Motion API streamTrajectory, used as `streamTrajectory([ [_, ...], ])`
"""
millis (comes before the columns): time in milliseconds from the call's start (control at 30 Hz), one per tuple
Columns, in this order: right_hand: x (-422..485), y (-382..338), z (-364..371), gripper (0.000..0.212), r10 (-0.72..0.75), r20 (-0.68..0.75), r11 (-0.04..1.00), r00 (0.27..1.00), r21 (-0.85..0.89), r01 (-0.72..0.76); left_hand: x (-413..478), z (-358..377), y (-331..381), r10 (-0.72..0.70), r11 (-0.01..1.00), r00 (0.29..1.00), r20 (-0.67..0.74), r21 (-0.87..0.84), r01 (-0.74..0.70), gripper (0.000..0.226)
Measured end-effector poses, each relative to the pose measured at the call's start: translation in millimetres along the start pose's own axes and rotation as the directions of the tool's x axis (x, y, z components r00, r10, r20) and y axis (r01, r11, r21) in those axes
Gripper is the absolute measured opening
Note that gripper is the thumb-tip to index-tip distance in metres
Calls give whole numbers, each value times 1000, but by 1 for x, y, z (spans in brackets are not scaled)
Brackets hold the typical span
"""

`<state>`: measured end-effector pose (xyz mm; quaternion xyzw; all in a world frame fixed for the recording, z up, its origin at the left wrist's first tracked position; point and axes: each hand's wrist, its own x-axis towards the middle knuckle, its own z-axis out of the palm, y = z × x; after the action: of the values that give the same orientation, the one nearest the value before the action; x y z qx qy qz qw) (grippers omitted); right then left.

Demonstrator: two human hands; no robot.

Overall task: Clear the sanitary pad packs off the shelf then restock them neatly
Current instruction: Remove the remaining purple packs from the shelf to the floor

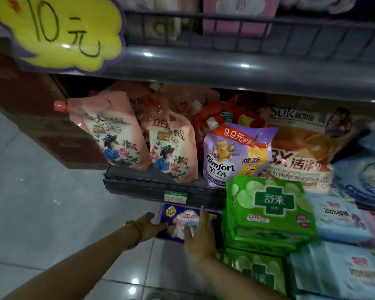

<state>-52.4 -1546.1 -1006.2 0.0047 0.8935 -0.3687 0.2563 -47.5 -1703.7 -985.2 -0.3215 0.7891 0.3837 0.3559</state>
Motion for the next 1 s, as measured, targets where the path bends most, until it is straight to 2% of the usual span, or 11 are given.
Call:
streamTrajectory([
  [67, -10, -20, -17, 73, -116, 119, 989, 986, -75, 126, -33, -17, 7, 36, 985, 998, -58, 169, -26, 81],
  [167, -29, -53, -61, 65, -258, 297, 918, 920, -221, 329, -88, -45, 23, 146, 925, 980, -135, 369, -87, 77],
  [333, -57, -119, -166, 44, -309, 535, 822, 786, -265, 504, -174, -83, 70, 365, 804, 906, -215, 563, -190, 51],
  [433, -75, -159, -248, 47, -390, 526, 765, 756, -272, 584, -220, -105, 109, 483, 753, 836, -261, 612, -244, 53],
  [533, -95, -188, -329, 40, -512, 395, 766, 763, -192, 614, -260, -122, 159, 673, 662, 666, -320, 662, -350, 51],
  [633, -107, -206, -391, 30, -615, 215, 752, 758, -131, 647, -295, -130, 211, 818, 573, 394, -420, 662, -484, 52],
  [733, -109, -218, -433, 27, -677, 19, 736, 736, -14, 677, -316, -133, 251, 858, 481, 137, -495, 683, -549, 55],
  [800, -105, -226, -448, 33, -650, -76, 750, 756, 96, 654, -321, -136, 271, 822, 456, 9, -570, 647, -611, 62],
  [867, -99, -236, -454, 43, -615, -139, 745, 776, 218, 630, -322, -139, 284, 749, 458, -83, -657, 604, -653, 66],
  [933, -91, -249, -451, 53, -579, -165, 728, 799, 338, 597, -321, -141, 293, 654, 497, -139, -744, 560, -663, 68],
  [1000, -84, -262, -441, 62, -555, -172, 709, 814, 414, 571, -319, -143, 299, 547, 572, -114, -829, 470, -672, 75],
])
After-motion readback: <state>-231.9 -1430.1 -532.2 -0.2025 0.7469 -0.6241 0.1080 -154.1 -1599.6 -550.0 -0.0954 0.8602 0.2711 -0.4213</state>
